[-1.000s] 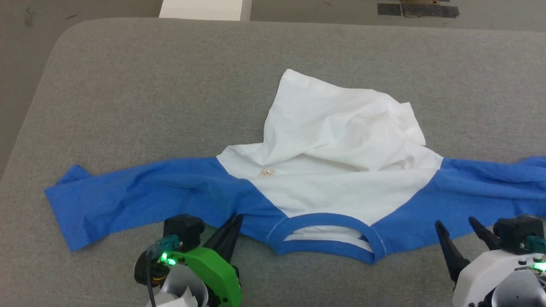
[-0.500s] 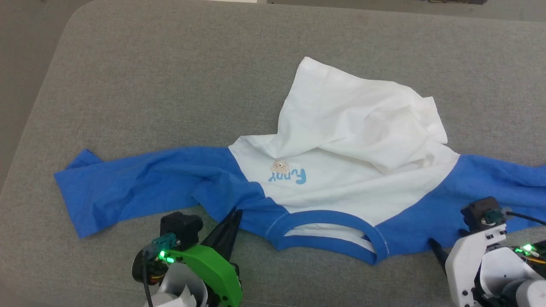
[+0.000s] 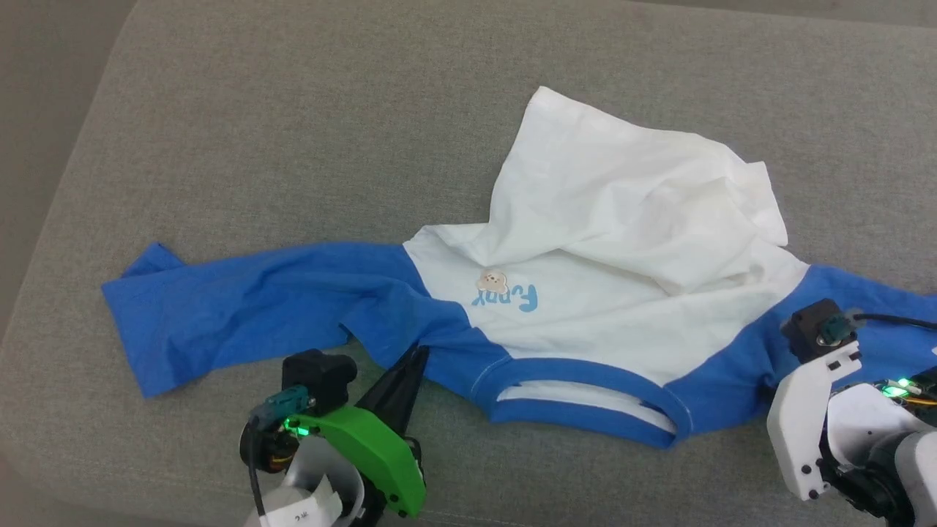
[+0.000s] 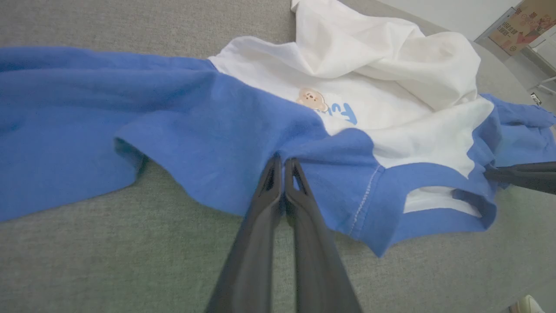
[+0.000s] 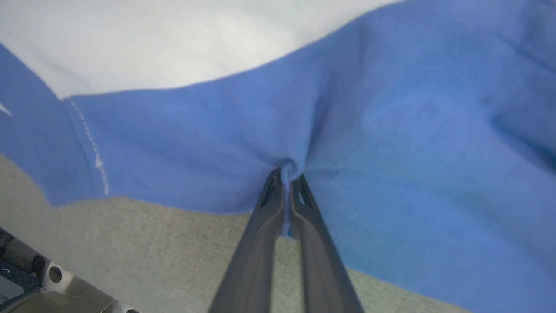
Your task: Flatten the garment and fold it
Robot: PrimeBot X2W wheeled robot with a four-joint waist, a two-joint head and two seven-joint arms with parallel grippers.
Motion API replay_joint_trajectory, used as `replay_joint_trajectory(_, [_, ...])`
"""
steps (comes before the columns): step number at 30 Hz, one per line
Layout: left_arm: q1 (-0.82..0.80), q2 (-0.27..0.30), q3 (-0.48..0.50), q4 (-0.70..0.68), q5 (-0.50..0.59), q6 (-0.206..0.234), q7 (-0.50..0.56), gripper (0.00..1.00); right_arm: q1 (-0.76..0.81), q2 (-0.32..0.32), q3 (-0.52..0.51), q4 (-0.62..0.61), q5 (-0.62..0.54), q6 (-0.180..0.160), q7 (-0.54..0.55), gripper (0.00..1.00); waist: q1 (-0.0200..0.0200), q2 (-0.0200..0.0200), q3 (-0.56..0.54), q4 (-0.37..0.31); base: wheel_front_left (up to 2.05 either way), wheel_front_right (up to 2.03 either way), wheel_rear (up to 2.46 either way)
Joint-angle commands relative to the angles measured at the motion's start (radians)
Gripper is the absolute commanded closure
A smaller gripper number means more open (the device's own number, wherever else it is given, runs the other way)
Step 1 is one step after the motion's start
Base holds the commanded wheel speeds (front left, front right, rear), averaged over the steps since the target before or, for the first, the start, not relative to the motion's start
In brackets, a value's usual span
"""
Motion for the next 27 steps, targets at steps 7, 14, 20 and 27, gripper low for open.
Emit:
replay_joint_trajectory(7, [0.027,-0.028,0.048,-0.008,-0.051,-0.002,-0.107,1.0,0.057,0.118,-0.129,-0.007,-0.026,-0.001,-0.218,1.0,0.0,0.0,-0.07,-0.022,0.0,0.0,0.0])
replay_joint_trajectory(14, [0.086,-0.054,0.082,-0.068,-0.096,0.012,-0.195,1.0,0.127,0.246,-0.252,-0.124,-0.057,-0.001,-0.38,1.0,0.0,0.0,-0.157,-0.054,0.0,0.0,0.0])
replay_joint_trajectory(20, [0.043,-0.051,0.092,-0.138,-0.086,0.028,-0.191,1.0,0.077,0.3,-0.266,-0.217,-0.087,-0.001,-0.448,1.0,0.0,0.0,-0.213,-0.081,0.0,0.0,0.0])
replay_joint_trajectory(27, [-0.121,-0.022,0.099,-0.16,-0.052,0.044,-0.115,1.0,-0.075,0.303,-0.233,-0.245,-0.119,-0.001,-0.469,1.0,0.0,0.0,-0.261,-0.099,0.0,0.0,0.0])
